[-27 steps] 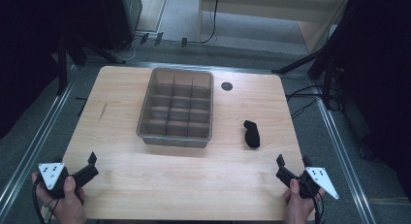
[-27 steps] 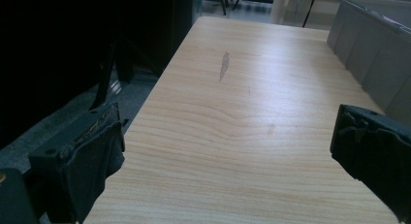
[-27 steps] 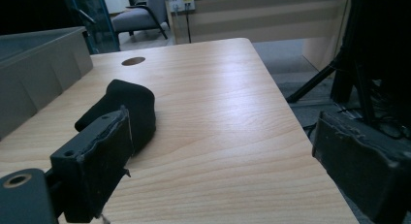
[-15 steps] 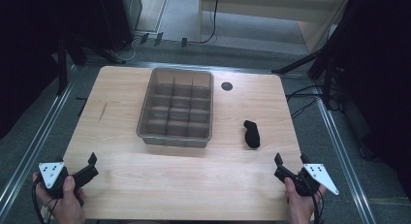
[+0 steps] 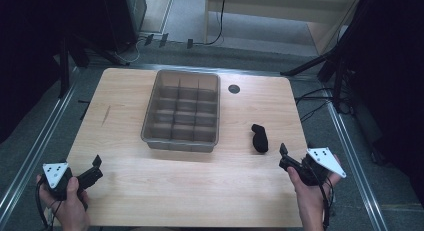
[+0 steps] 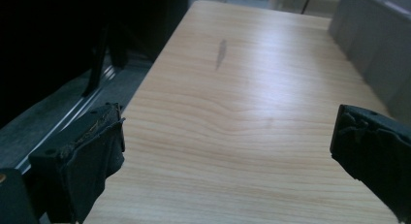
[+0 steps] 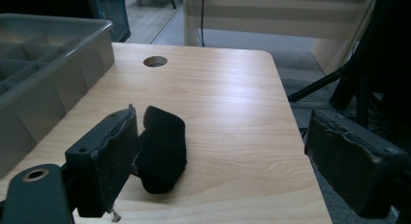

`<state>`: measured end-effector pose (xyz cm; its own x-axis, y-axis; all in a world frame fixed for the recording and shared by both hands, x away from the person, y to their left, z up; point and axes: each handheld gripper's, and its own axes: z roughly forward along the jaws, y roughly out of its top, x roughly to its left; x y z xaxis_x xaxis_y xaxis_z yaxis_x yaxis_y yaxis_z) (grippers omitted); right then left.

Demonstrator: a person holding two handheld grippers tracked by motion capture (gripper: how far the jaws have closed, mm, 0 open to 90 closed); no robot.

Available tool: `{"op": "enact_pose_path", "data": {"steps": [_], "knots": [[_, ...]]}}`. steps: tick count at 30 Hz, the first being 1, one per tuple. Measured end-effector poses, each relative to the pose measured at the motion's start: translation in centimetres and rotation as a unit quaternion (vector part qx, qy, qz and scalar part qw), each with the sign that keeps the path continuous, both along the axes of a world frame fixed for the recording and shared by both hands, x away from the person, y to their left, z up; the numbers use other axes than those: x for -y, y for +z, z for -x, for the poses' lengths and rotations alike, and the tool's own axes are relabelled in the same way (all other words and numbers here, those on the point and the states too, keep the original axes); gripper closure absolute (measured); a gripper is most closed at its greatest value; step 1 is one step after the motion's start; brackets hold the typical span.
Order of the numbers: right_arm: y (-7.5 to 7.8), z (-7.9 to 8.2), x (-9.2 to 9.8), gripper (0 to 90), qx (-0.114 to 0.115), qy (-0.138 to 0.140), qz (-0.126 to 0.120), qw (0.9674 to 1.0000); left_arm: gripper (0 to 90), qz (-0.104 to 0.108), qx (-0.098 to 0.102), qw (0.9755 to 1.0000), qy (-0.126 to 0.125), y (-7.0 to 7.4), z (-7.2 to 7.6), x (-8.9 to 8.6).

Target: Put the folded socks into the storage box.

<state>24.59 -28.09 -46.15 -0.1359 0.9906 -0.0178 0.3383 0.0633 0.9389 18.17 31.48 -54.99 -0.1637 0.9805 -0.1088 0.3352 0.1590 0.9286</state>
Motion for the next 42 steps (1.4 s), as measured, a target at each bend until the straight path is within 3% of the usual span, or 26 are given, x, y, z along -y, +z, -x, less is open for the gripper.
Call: {"op": "enact_pose_path", "data": {"steps": [5, 7, 12, 17, 20, 25, 26, 28, 30, 37, 40, 42], "knots": [[1.1, -1.0, -0.6, 12.2, -0.016, 0.002, 0.013, 0.9998, 0.0, -0.016, -0.004, 0.9998, -0.009, -0.1, -0.1, 0.4], [1.7, -1.9, -0.9, 12.7, -0.033, 0.009, 0.015, 0.9993, 0.0, -0.019, -0.006, 0.9998, -0.007, -0.1, -0.2, 0.4], [2.4, -3.2, -1.2, 13.0, -0.060, 0.021, 0.025, 0.9977, 0.0, -0.018, -0.007, 0.9998, -0.009, -0.1, -0.2, 0.3], [3.6, -5.0, -1.6, 13.5, -0.108, 0.032, 0.037, 0.9929, 0.0, -0.025, -0.010, 0.9995, -0.014, -0.1, -0.2, 0.5], [4.0, -5.6, -1.6, 14.8, -0.120, 0.031, 0.041, 0.9914, 0.0, -0.025, -0.010, 0.9996, -0.013, -0.1, -0.3, 0.5], [5.0, -7.6, -1.9, 16.2, -0.166, 0.036, 0.050, 0.9841, 0.0, -0.031, -0.015, 0.9993, -0.013, -0.1, -0.3, 0.6], [5.0, -7.6, -1.9, 16.2, -0.166, 0.036, 0.050, 0.9841, 0.0, -0.031, -0.015, 0.9993, -0.013, -0.1, -0.3, 0.6], [5.2, -8.3, -2.1, 16.4, -0.187, 0.042, 0.053, 0.9801, 0.0, -0.031, -0.016, 0.9993, -0.014, -0.1, -0.3, 0.6], [5.3, -9.3, -2.3, 18.6, -0.215, 0.042, 0.058, 0.9739, 0.0, -0.032, -0.016, 0.9993, -0.012, -0.1, -0.3, 0.6], [4.8, -11.3, -3.5, 28.1, -0.265, 0.033, 0.096, 0.9590, 0.0, -0.030, -0.016, 0.9993, -0.014, -0.1, -0.3, 0.6], [4.7, -12.0, -3.8, 30.5, -0.283, 0.033, 0.087, 0.9547, 0.0, -0.029, -0.016, 0.9994, -0.015, -0.1, -0.3, 0.5], [4.7, -12.5, -4.0, 34.7, -0.300, 0.027, 0.083, 0.9498, 0.0, -0.030, -0.017, 0.9993, -0.014, -0.1, -0.4, 0.5]]}}
